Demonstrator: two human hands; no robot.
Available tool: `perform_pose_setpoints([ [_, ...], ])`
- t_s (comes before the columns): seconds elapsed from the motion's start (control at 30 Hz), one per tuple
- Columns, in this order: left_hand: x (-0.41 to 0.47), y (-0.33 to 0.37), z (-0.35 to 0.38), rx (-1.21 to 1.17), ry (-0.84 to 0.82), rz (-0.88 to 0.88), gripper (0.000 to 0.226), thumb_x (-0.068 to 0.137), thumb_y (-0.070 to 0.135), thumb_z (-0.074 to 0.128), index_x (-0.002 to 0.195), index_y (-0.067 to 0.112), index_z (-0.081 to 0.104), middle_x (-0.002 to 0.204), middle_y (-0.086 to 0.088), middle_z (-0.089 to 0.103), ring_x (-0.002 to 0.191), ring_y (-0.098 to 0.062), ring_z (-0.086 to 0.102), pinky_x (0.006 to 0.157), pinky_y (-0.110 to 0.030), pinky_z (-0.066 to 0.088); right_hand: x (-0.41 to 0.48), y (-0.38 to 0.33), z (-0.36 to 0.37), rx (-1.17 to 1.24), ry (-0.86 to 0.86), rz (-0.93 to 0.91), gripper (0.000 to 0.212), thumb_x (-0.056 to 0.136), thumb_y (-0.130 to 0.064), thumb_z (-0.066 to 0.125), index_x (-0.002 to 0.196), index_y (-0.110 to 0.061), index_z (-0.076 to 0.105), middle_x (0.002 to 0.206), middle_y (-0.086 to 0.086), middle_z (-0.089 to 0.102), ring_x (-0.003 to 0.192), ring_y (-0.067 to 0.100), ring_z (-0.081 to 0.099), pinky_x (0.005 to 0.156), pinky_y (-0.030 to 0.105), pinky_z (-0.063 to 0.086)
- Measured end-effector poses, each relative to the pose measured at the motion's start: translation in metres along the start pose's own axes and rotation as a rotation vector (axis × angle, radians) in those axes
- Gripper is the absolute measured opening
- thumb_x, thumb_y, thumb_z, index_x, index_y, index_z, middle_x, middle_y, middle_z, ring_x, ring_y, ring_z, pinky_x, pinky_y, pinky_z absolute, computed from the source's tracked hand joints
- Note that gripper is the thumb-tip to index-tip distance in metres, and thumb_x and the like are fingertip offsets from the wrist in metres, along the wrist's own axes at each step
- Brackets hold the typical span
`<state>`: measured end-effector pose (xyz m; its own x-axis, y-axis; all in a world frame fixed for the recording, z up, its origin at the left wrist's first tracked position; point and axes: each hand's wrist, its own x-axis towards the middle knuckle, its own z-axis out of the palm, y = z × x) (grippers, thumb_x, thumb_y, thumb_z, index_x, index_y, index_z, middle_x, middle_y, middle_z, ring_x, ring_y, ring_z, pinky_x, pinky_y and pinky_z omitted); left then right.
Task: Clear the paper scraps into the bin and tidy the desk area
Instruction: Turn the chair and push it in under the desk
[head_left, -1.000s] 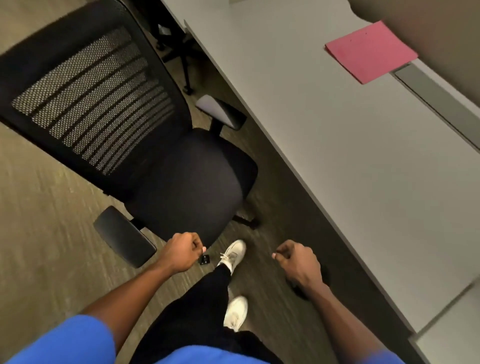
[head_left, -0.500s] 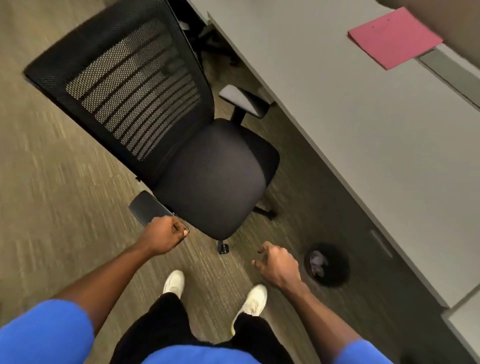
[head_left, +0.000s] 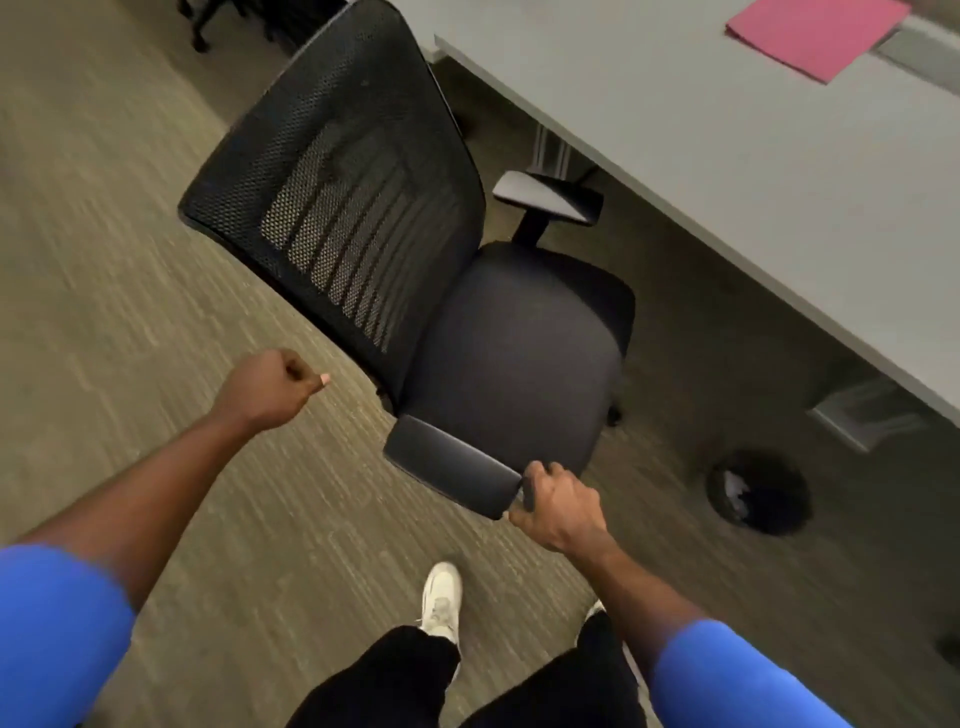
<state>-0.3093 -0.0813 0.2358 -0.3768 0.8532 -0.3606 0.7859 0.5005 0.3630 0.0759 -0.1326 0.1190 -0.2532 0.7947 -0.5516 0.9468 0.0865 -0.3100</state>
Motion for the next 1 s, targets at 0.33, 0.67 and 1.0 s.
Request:
perform_pose_setpoints([
  [0.33,0.057,0.018,-0.082,-0.712,-0.019,0.125,0.034,0.095,0.043,0.077,0.122,0.024,0.067,0.131,0.002,0.076,0.126,-0.02,0.07,0.109,-0.049,0.054,0.028,-0.087,0.047,-0.198,0.095,-0.02,0.091,0.085,-0.059,0.072,0.155,-0.017,0.034,0.147,0.019,0.049,0.133,0.04,0.048,0.108,0.055,0.044],
  [0.67,0.058,0.04,-0.061,-0.981,-0.057,0.124,0.03,0.109,0.036,0.057,0.135,0.022,0.063,0.133,0.005,0.076,0.126,-0.018,0.072,0.098,-0.045,0.061,0.027,-0.082,0.063,-0.226,0.149,-0.016,0.069,0.098,-0.015,0.059,0.159,-0.015,0.027,0.162,0.029,0.036,0.149,0.045,0.039,0.117,0.056,0.039],
  [1.0,0.02,0.048,-0.032,-0.945,-0.045,0.168,0.022,0.108,0.021,0.06,0.129,0.016,0.066,0.129,-0.004,0.076,0.123,-0.021,0.072,0.107,-0.049,0.058,0.009,-0.035,0.051,-0.198,0.161,0.017,0.068,0.1,-0.008,0.055,0.161,-0.015,0.025,0.167,0.029,0.029,0.159,0.045,0.026,0.126,0.057,0.029],
])
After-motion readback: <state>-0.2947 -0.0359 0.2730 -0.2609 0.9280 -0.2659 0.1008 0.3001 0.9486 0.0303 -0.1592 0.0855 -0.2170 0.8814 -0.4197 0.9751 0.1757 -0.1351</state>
